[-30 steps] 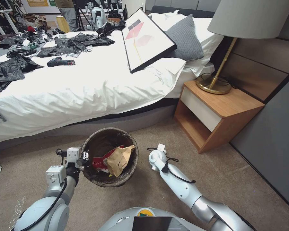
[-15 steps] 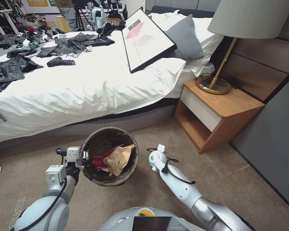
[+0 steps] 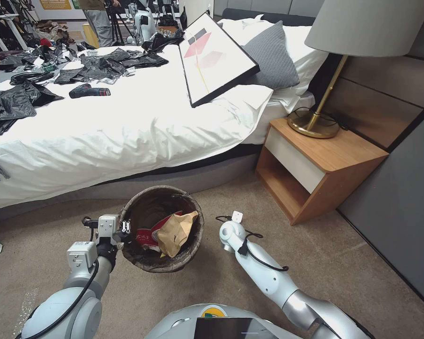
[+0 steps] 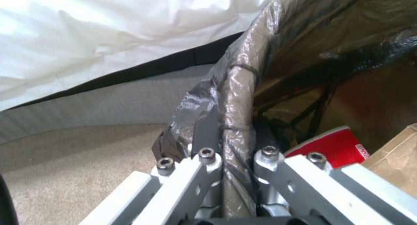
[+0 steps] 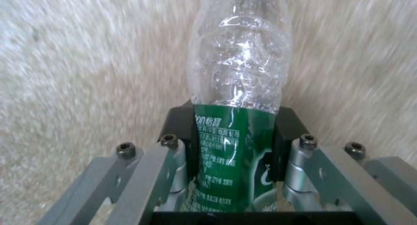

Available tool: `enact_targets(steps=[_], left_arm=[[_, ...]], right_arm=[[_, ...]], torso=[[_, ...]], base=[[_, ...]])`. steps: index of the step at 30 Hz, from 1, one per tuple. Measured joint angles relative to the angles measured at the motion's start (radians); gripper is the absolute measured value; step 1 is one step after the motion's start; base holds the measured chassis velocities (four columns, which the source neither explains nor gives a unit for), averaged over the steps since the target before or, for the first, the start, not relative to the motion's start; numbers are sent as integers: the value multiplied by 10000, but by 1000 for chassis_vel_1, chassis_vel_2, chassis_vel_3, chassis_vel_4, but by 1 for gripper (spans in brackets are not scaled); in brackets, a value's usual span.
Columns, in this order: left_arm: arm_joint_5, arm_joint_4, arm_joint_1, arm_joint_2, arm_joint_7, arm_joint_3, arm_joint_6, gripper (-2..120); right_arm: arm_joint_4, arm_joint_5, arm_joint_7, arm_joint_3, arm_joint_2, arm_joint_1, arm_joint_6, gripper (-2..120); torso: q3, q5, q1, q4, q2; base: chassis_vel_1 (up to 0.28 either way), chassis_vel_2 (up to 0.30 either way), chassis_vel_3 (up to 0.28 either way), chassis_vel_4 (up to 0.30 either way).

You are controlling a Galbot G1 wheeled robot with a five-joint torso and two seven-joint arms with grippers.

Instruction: Pick up the trash bin, then pick up the garbage from the floor and place it into the trash bin.

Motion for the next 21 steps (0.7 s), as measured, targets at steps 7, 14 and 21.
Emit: enact_targets(steps=[7, 14, 21], left_arm=[[14, 0, 79, -4, -37, 11, 16, 2], [9, 0, 104, -27, -68, 58, 41, 2], [33, 0, 174, -20, -158, 34, 95, 2]], right_arm=[[2240, -1780, -894, 17, -1181, -896, 214, 28], [4833, -2249, -1493, 969, -2390, -1879, 545, 28], [7432, -4135, -3851, 1977, -4264, -2497, 779, 28]], torso=[[0, 0, 0, -1, 0], [-2, 0, 0, -5, 0], [-2, -1, 0, -4, 0]], base=[[0, 0, 0, 0], [0, 0, 0, 0], [0, 0, 0, 0]])
